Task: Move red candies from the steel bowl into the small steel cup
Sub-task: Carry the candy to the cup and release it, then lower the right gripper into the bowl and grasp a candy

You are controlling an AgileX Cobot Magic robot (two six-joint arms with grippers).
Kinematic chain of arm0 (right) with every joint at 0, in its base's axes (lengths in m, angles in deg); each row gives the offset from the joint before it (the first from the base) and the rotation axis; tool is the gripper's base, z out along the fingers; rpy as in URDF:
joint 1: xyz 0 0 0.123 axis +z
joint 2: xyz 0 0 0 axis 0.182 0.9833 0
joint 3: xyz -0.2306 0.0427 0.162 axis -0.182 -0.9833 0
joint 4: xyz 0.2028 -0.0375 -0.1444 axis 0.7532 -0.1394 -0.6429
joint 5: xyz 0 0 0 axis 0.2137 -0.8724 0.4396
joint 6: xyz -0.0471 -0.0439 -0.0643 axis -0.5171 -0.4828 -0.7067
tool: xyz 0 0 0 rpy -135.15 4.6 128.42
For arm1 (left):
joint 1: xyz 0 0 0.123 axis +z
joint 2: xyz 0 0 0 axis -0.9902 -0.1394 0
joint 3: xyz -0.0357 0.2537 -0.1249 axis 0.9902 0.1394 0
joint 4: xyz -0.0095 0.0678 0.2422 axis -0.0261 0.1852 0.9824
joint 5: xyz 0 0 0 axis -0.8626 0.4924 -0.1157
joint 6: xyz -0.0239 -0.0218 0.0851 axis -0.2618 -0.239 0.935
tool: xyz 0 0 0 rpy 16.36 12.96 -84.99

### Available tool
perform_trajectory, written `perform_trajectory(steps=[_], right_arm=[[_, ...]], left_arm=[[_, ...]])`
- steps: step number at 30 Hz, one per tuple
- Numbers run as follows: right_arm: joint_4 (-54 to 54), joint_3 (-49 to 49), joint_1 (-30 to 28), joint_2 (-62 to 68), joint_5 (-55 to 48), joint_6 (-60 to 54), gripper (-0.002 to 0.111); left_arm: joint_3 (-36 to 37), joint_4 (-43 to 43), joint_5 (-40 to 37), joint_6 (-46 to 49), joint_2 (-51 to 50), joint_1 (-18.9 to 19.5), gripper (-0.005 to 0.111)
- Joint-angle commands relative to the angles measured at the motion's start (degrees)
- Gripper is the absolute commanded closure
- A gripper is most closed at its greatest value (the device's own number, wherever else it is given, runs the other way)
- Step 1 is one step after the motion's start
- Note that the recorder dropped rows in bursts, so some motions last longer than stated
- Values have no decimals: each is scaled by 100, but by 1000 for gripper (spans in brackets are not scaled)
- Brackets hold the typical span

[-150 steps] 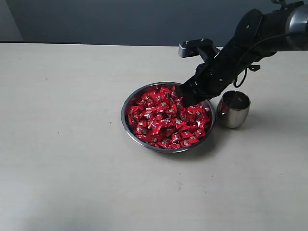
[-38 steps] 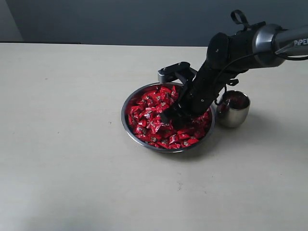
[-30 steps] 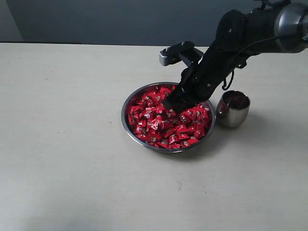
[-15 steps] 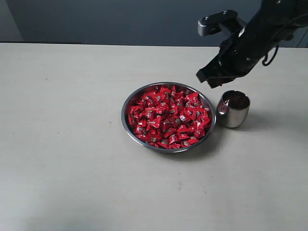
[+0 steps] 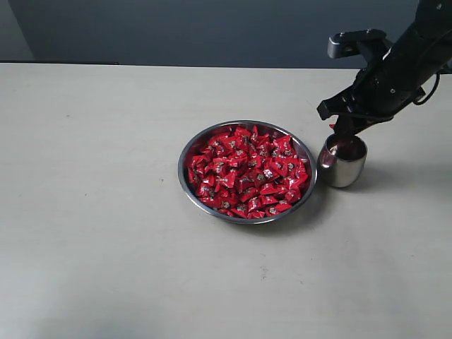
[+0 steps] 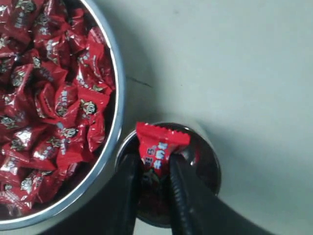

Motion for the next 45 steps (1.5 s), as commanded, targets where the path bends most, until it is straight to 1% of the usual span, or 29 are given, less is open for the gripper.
perform_trajectory(steps=[1, 7, 8, 10, 13, 16, 18, 20, 22, 26, 29, 32, 39, 45], right_arm=[[-27, 8, -25, 40, -80, -28, 107], [-146, 8, -25, 53, -95, -28, 105], [-146, 8, -25, 53, -83, -28, 102], [-146, 8, -25, 53, -48, -51, 90], [-146, 8, -25, 53, -24, -51, 69], [-92, 8, -25, 53, -24, -24, 69], [181, 8, -25, 53, -58, -23, 69], [1187, 8, 43, 53, -187, -605, 69], [1765, 8, 259, 53, -238, -945, 69], [1782, 8, 962, 176, 6, -970, 69], [1632, 19, 1289, 489, 260, -970, 69], [1495, 19, 1395, 758, 451, -970, 69], [1474, 19, 1392, 1230, 735, -857, 69], [1969, 19, 1392, 1431, 829, -857, 69]], left_arm=[[-48, 11, 27, -10, 27, 12, 106], [-48, 11, 27, -10, 27, 12, 106], [-48, 11, 27, -10, 27, 12, 106], [-48, 11, 27, -10, 27, 12, 106], [-48, 11, 27, -10, 27, 12, 106], [-48, 11, 27, -10, 27, 12, 106], [-48, 11, 27, -10, 27, 12, 106], [-48, 11, 27, -10, 27, 12, 106], [-48, 11, 27, -10, 27, 12, 106], [-48, 11, 27, -10, 27, 12, 106], [-48, 11, 27, -10, 27, 12, 106], [-48, 11, 27, -10, 27, 12, 106], [-48, 11, 27, -10, 27, 12, 106], [-48, 11, 27, -10, 27, 12, 106]])
